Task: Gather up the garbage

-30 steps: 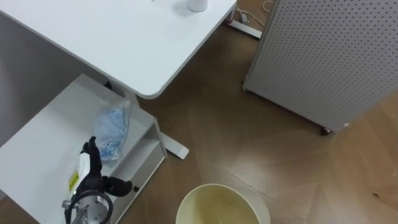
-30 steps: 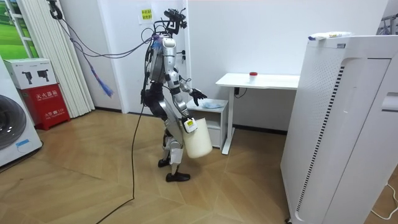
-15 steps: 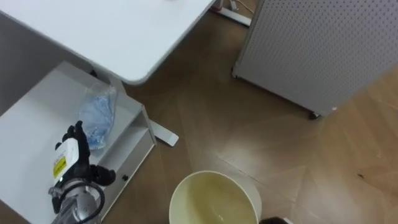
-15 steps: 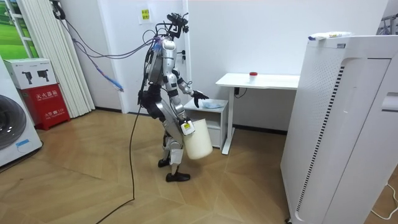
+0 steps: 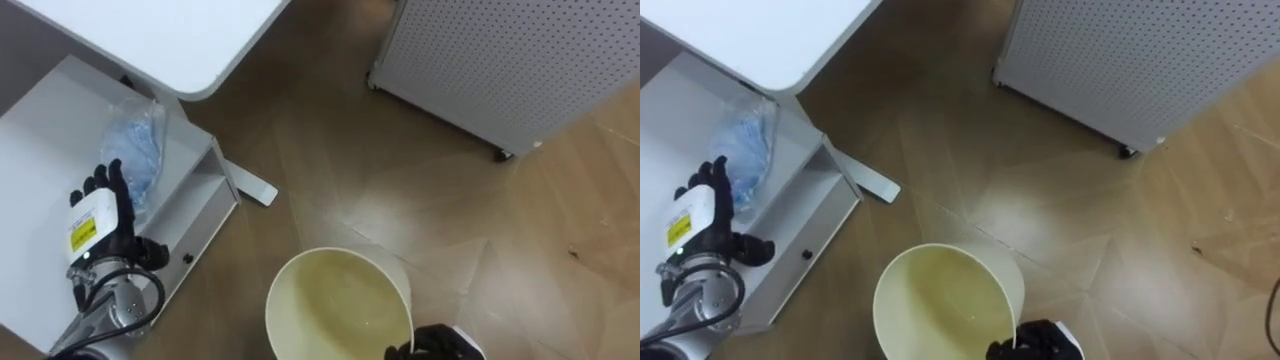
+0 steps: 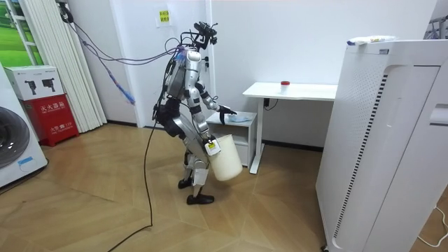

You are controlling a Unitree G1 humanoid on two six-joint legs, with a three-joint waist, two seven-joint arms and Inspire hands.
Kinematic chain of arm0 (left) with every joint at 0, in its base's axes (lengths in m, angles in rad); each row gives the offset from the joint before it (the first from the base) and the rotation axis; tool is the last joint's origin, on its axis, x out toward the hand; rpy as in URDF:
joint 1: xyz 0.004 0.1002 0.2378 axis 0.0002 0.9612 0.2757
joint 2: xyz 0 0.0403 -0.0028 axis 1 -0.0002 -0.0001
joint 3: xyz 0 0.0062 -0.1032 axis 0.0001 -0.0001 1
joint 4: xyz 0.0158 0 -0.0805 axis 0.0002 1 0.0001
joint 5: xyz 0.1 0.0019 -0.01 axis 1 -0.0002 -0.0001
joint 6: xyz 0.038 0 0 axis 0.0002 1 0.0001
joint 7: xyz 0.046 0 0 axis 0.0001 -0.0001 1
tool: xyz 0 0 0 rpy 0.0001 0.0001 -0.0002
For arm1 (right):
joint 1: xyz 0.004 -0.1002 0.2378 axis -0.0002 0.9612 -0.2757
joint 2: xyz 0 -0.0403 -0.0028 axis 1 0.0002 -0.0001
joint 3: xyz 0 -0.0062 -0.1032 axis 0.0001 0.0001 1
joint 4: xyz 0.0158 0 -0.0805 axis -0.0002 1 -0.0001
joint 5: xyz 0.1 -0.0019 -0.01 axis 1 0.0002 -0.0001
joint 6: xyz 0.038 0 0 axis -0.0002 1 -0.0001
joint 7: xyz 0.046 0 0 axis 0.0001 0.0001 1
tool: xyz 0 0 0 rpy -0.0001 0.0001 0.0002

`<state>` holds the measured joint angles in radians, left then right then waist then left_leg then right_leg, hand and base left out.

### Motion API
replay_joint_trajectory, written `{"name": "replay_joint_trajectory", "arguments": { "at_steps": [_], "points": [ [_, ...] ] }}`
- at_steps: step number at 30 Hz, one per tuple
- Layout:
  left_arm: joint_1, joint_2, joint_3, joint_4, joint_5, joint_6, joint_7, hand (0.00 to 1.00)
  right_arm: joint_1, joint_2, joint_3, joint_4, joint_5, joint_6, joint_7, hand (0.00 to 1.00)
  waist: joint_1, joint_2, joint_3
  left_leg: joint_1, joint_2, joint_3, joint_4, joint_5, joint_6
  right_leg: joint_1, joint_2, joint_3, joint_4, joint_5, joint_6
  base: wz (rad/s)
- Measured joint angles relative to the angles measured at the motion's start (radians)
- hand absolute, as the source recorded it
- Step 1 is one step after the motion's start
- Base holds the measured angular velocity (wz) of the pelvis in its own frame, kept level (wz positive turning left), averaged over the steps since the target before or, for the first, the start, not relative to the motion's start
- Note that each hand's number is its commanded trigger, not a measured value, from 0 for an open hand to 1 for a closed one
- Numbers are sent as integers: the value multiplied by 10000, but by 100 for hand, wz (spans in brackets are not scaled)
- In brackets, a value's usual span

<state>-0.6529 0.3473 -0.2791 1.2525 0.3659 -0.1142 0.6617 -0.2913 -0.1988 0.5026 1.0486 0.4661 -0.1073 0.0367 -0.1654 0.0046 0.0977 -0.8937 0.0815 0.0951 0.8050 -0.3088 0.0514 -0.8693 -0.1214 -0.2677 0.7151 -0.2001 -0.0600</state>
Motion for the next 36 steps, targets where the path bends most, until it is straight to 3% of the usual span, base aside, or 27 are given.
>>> {"name": "replay_joint_trajectory", "arguments": {
  "at_steps": [1,2,3,9,11,15,18,27,33,36],
  "points": [
    [0,8,1,6,2,24,-2,66,5,-1,-17,-54,-2,-3,26,100,1,0,0,-103,52,11,101,-16,-12,-76,1,-46,25,-23,-27,4],
    [-17,22,0,7,4,70,-18,88,1,-6,-30,-136,-1,-4,68,100,0,-1,0,-244,128,65,204,-42,-12,-181,7,-91,108,-43,-57,4],
    [-28,21,-1,9,4,103,-43,100,3,-22,-32,-188,0,-3,72,100,-6,-3,0,-314,134,58,259,-60,-9,-256,0,-93,159,-65,-63,0],
    [-303,83,-107,10,-8,437,35,100,135,-369,-19,-880,146,123,100,100,45,4,4,-908,215,62,608,-139,16,-797,-10,-109,437,-105,-102,-1],
    [-573,409,-219,-34,-9,523,-92,100,147,-452,-28,-1101,183,200,82,100,39,15,8,-952,175,99,629,-142,20,-891,-96,-104,557,-153,-116,5],
    [-686,498,-205,-38,0,774,-280,100,146,-451,-161,-1103,161,326,96,100,25,33,9,-911,128,121,624,-143,22,-890,-152,-89,656,-216,-108,3],
    [-705,461,-203,-118,-3,1036,-636,100,111,-432,-168,-1103,109,413,93,100,61,33,8,-867,124,154,595,-142,21,-886,-160,-65,676,-220,-114,0],
    [-635,286,-240,-124,-2,1265,-1361,100,-12,-342,-138,-832,39,462,106,100,66,32,8,-706,119,173,584,-141,20,-750,-165,-44,679,-233,-114,0],
    [-436,256,-863,-135,6,1405,-1681,100,-73,-313,-138,-607,89,565,106,100,76,33,8,-482,105,168,516,-138,16,-537,-171,-48,627,-235,-112,0],
    [-46,140,-993,-110,0,1433,-2049,100,5,-311,-102,-554,354,563,103,100,65,39,12,-286,112,177,419,-138,14,-336,-147,-56,502,-230,-104,0]
  ]
}}
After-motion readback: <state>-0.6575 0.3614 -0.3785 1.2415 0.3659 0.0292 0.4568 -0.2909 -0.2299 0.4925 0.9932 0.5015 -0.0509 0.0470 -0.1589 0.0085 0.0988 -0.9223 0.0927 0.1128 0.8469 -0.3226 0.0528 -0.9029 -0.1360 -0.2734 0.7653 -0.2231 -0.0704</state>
